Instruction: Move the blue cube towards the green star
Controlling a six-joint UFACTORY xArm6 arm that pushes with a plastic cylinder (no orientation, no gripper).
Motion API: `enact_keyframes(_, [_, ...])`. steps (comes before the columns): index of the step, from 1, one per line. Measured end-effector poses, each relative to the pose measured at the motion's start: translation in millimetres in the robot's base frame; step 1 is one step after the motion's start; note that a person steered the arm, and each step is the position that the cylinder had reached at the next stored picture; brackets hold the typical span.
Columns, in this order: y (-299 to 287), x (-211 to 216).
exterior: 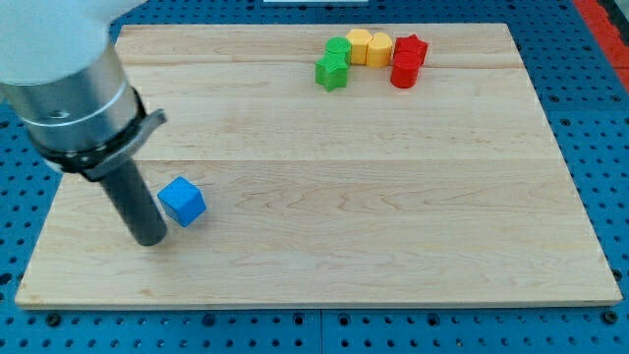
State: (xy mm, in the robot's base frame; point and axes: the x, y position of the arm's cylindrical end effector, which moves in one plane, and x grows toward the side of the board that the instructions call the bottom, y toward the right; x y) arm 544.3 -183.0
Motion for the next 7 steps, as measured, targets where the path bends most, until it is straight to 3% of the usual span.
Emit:
enact_keyframes(3, [38.2, -53.6])
enact_keyframes(7, [144.3, -110.5])
